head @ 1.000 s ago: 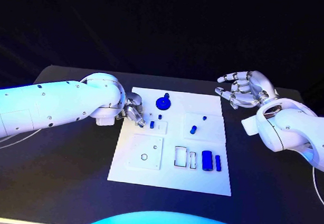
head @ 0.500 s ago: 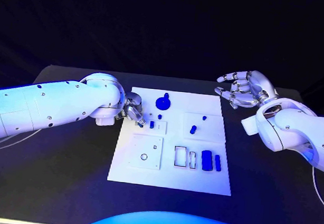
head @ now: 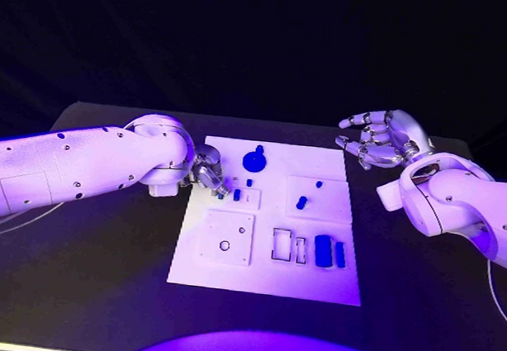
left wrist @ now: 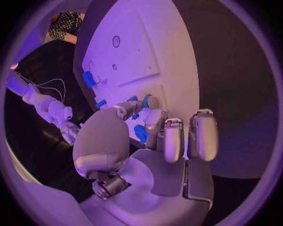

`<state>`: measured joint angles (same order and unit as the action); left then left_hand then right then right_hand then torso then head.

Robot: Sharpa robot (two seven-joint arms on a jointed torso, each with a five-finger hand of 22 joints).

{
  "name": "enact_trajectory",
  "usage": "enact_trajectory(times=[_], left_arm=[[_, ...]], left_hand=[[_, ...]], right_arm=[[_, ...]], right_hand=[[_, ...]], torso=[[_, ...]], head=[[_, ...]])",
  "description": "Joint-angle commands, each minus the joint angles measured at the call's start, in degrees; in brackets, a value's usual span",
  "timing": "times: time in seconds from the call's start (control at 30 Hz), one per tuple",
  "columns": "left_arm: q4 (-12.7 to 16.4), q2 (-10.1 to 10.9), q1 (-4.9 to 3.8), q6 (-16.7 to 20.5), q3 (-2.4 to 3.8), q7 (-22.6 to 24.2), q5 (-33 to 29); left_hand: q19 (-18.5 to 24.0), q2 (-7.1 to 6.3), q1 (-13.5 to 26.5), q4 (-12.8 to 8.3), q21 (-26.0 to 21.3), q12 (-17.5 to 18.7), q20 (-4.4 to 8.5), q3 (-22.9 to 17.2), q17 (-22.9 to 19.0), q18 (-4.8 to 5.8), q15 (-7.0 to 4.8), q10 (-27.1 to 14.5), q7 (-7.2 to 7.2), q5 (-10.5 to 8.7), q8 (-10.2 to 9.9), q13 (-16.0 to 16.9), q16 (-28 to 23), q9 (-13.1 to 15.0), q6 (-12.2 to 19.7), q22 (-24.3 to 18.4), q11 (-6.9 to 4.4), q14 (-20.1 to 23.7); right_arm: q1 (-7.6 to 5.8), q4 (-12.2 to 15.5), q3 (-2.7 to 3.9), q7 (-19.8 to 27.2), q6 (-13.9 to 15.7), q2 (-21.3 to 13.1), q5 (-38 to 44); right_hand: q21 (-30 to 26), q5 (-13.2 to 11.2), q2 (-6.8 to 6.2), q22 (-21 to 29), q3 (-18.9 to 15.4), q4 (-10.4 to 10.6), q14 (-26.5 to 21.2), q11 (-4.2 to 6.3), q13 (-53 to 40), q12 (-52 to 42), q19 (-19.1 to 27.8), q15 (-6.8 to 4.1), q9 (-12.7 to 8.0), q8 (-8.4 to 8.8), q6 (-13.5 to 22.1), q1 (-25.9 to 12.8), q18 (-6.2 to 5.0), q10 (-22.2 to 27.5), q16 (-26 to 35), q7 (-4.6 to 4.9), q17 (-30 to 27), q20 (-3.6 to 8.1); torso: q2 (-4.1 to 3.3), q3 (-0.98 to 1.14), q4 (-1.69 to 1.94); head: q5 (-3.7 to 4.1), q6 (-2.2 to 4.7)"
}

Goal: Assemble the parts on the task board

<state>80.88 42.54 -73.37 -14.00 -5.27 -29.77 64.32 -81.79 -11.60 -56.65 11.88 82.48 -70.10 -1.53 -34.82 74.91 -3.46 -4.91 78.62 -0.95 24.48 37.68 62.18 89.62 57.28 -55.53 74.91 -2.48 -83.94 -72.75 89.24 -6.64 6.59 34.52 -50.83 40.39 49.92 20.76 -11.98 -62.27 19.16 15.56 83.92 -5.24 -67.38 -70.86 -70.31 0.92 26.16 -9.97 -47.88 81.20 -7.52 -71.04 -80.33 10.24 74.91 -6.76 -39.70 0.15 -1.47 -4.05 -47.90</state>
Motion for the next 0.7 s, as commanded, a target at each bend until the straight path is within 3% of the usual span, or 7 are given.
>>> enact_trajectory(times=[0.03, 0.47, 0.7], left_arm=[[0.0, -0.2, 0.22, -0.4, -0.13, 0.3, -0.2], [-0.2, -0.1, 0.22, -0.6, -0.13, 0.3, 0.6], [0.0, 0.3, 0.24, -0.4, -0.12, 0.2, 1.1]], left_hand=[[-0.2, -0.01, 0.4, 0.5, -0.2, 0.2, 0.27, 1.1, 15.1, 0.29, -0.28, -0.3, -0.22, -0.33, -0.4, 0.0, 0.4, -0.1, 0.0, 0.7, 0.00, -6.1], [-0.3, -0.03, 0.3, 2.0, -0.2, 0.1, 0.26, 3.8, 15.1, 0.29, -0.26, -0.3, -0.23, -0.55, -0.4, 0.1, 0.4, -0.3, -0.1, 0.7, 0.02, -6.1], [-0.3, -0.42, 0.0, 4.4, -0.3, 0.1, 0.23, 7.8, 15.1, 0.29, -0.23, -0.4, -0.27, -1.78, -0.5, 0.1, 0.4, -0.6, -0.3, 0.7, 0.06, -6.1]], right_arm=[[0.01, 0.0, 0.02, 0.7, 0.2, 0.0, 0.0], [0.02, -0.2, 0.02, 0.7, 0.0, 0.1, 0.0], [0.02, -0.2, 0.02, 0.7, 0.0, 0.1, 0.0]], right_hand=[[-0.3, 0.2, -0.37, 0.0, 0.2, -0.1, 1.3, 0.18, 0.0, 0.2, 0.0, -0.24, 0.1, -0.20, 0.4, -0.3, -0.68, 0.1, 0.3, -0.14, 0.0, 0.13], [-0.3, 0.2, -0.43, 0.0, 0.2, -0.1, 1.3, 0.17, 0.0, 0.2, 0.0, -0.24, 0.1, -0.25, 0.5, -0.3, -0.66, 0.1, 0.4, -0.13, 0.0, 0.13], [-0.3, 0.2, -0.43, 0.0, 0.2, -0.1, 1.3, 0.17, 0.0, 0.2, 0.0, -0.24, 0.1, -0.25, 0.5, -0.3, -0.66, 0.1, 0.4, -0.13, 0.0, 0.13]], torso=[[0.03, 0.03, 0.02], [0.03, 0.04, -0.06], [0.00, 0.00, 0.00]], head=[[-0.01, -0.02], [-0.04, 0.08], [0.15, 0.09]])
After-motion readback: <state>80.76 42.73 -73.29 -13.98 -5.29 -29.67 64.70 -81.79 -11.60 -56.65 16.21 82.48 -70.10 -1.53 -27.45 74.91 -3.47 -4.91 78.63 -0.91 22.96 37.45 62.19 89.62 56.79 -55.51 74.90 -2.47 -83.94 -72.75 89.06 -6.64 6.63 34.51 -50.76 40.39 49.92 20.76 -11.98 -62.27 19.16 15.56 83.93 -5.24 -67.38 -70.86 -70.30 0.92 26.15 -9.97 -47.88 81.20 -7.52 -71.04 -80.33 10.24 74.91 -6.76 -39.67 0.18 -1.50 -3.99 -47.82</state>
